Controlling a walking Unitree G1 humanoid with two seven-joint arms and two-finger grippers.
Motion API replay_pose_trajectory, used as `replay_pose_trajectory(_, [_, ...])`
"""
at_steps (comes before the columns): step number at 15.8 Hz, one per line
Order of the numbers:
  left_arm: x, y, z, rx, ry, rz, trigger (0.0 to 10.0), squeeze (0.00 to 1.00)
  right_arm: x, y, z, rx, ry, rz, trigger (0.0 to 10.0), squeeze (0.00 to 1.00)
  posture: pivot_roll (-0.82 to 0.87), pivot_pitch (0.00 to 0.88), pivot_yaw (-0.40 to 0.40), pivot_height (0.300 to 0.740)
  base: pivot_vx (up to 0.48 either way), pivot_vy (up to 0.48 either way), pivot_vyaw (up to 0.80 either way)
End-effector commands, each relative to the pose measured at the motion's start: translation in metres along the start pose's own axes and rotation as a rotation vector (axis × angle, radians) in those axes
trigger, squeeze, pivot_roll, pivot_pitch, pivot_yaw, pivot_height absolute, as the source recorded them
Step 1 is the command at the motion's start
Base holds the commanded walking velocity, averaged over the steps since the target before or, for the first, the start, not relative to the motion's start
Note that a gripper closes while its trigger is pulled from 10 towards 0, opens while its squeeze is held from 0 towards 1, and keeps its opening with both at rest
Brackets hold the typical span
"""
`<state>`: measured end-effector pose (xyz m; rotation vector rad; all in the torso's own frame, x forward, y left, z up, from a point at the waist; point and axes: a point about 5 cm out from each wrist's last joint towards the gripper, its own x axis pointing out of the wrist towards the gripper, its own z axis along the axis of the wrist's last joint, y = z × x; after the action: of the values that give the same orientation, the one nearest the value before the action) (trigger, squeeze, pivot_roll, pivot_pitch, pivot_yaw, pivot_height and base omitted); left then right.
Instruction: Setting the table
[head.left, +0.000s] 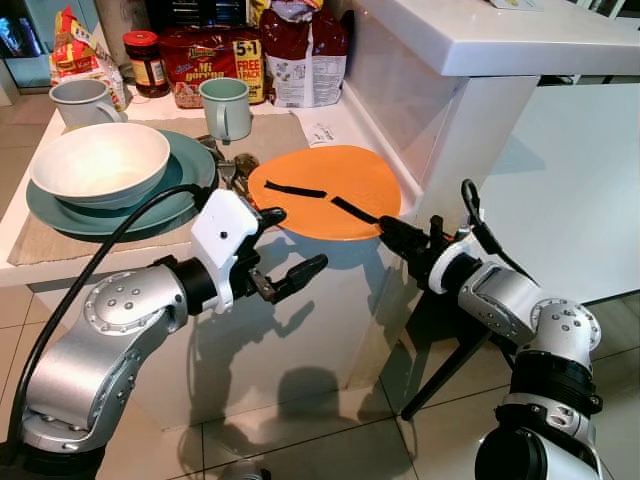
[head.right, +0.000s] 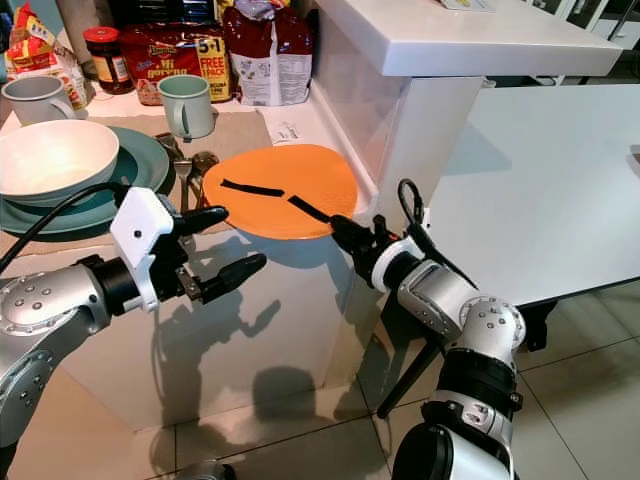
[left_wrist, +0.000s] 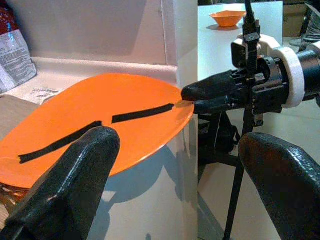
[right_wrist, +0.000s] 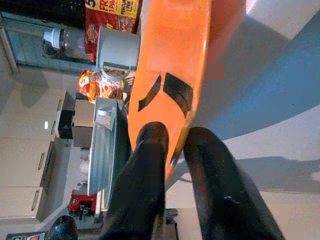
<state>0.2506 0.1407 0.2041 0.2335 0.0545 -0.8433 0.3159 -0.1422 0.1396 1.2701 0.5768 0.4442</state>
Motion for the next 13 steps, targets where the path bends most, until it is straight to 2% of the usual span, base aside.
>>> replay_pose_trajectory(1, [0.002, -0.002, 0.004, 0.014, -0.010, -0.009, 10.0, 0.00, -0.003, 0.002, 0.005, 0.005, -0.015, 0.010, 0.0, 0.00, 0.08, 0.000, -0.066, 0.740, 0.000, 0.000, 0.00])
replay_pose_trajectory(10, [0.001, 0.001, 0.004, 0.008, -0.007, 0.018, 10.0, 0.00, -0.005, 0.000, 0.005, 0.018, -0.035, 0.012, 0.0, 0.00, 0.07, 0.000, -0.061, 0.740, 0.000, 0.000, 0.00])
replay_pose_trajectory(13, [-0.003, 0.009, 0.009, -0.003, -0.046, 0.079, 10.0, 0.00, -0.014, 0.010, 0.010, -0.009, -0.078, 0.118, 0.0, 0.00, 0.08, 0.000, -0.065, 0.740, 0.000, 0.000, 0.00])
